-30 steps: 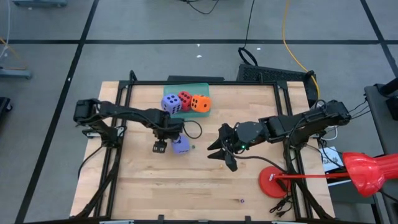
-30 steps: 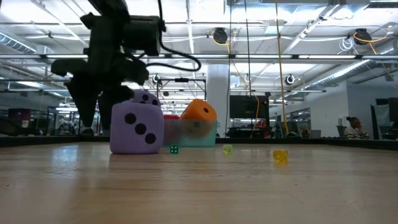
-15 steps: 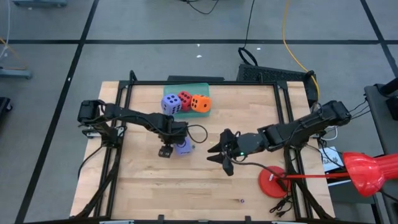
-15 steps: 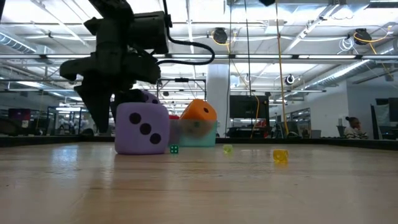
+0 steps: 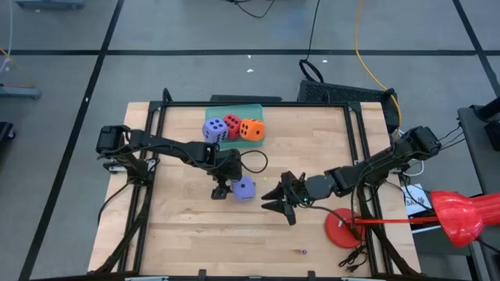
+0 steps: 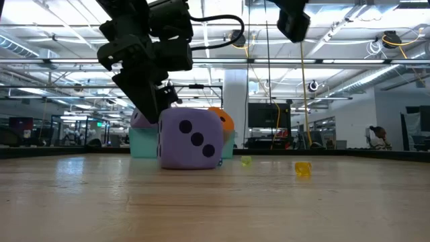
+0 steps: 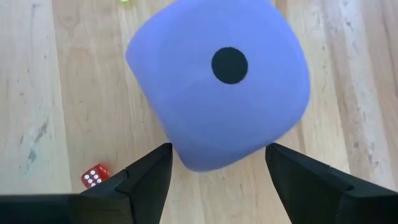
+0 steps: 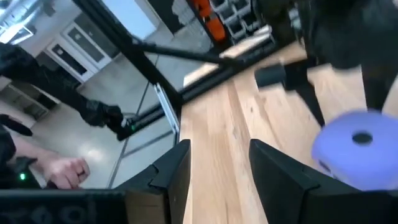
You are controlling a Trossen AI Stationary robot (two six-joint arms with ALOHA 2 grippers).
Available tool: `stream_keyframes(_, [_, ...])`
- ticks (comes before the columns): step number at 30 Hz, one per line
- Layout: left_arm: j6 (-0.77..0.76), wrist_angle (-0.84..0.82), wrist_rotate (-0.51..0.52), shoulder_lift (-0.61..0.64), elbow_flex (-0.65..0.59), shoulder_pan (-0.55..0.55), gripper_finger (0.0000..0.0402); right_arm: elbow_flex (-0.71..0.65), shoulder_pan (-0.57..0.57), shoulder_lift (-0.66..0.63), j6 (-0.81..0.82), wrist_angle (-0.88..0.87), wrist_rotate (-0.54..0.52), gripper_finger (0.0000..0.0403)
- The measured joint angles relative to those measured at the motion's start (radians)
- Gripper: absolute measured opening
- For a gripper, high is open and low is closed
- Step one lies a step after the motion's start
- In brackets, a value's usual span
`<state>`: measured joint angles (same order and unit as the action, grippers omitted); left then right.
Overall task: Pick & Place Dice
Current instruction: Put the large purple dice into the green bin
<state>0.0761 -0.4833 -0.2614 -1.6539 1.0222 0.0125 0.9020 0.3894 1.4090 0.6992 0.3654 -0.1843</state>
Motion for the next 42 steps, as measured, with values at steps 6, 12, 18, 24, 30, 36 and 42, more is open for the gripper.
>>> stream_keyframes(6, [-0.001,0.017,-0.004,0.000,0.000,-0.021,0.0267,-0.065,0.026,0.000,0.049,-0.001,-0.007,0.0153])
stream_keyframes(12, [-0.033,0.033,-0.003,0.000,0.000,-0.038,0.0267,-0.115,0.032,0.000,0.059,-0.002,-0.055,0.0153])
stream_keyframes(18, [-0.077,0.098,-0.003,0.000,0.000,-0.057,0.0267,-0.152,0.023,0.038,0.059,0.016,-0.054,0.0153])
stream_keyframes(24, [-0.088,0.124,-0.007,0.000,0.000,-0.077,0.0267,-0.154,0.022,0.138,0.046,0.036,-0.049,0.0153])
stream_keyframes(30, [-0.132,0.110,0.057,-0.002,0.000,-0.094,0.0267,-0.153,0.016,0.224,0.025,0.125,-0.049,0.0153])
stream_keyframes(36, [-0.131,0.099,0.038,-0.003,0.000,-0.094,0.0267,-0.153,0.006,0.310,0.017,0.216,-0.019,0.0153])
stream_keyframes(42, [-0.128,0.065,0.008,-0.003,0.000,-0.094,0.0267,-0.153,-0.002,0.329,-0.005,0.235,0.005,0.0153])
